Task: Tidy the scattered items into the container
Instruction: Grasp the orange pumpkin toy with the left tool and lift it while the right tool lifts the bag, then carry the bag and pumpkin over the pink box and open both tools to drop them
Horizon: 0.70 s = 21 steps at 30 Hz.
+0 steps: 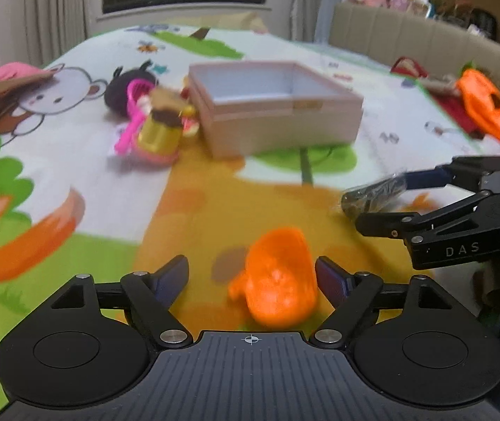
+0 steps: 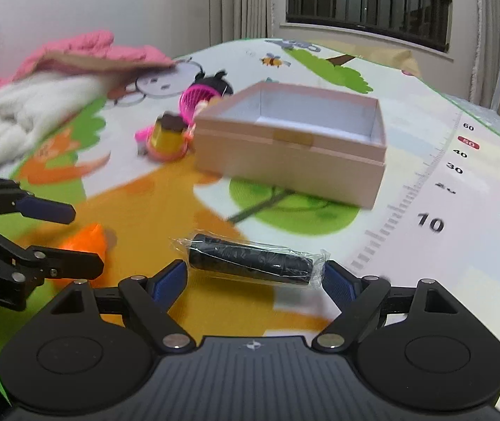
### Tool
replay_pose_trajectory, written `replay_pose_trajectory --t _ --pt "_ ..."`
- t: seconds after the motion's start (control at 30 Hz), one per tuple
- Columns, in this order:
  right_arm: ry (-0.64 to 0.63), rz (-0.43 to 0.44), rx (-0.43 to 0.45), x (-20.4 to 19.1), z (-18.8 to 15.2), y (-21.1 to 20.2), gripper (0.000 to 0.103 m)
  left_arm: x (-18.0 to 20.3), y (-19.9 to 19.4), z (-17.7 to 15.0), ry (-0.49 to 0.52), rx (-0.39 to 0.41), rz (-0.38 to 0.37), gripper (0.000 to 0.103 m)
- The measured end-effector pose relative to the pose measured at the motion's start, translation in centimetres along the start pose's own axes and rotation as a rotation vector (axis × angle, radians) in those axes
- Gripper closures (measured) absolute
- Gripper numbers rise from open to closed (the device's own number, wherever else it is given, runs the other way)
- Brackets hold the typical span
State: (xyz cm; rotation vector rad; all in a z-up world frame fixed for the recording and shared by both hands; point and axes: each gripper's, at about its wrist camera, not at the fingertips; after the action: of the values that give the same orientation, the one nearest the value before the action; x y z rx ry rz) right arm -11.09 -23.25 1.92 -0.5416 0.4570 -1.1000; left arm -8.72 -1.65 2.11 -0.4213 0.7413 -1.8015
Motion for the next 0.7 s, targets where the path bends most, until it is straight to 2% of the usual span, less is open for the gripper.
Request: replay_pose_trajectory --t 0.17,0.4,0.47,0.53,0.7 --pt "-0.016 -0.045 0.023 -1.0 -0.9 -0.1 0.018 0.7 -0.3 -1.0 -0.014 0.023 0.033 0.019" --pt "-0.04 -0.055 0.022 -1.5 -1.4 -0.7 0.016 1.1 -0.8 -1.3 -0.016 0.032 0.051 0.023" --pt "-0.039 -0.06 0.025 -1.6 -1.5 -0.9 0.012 1.2 -0.8 -1.3 -0.012 0.037 0.053 0.032" --pt "-0.034 -0.061 0.028 -1.6 -1.6 -1.0 0.012 1.3 -1.0 -1.2 -0.01 0.046 0.058 0.052" --pt "-0.009 -0.063 0.035 -1.5 -1.8 -1.2 0.012 1.2 -1.3 -1.1 -0.019 0.056 0.062 0.055"
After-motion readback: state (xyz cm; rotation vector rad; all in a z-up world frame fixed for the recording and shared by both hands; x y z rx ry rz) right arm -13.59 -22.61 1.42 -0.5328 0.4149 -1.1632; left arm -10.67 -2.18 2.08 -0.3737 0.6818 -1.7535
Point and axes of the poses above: each gripper's, at about its wrist camera, not at the fingertips, and y roughly the way its jaws point, x to its right, z to its top, and after that the axes turned 9 degrees about z, right-handed
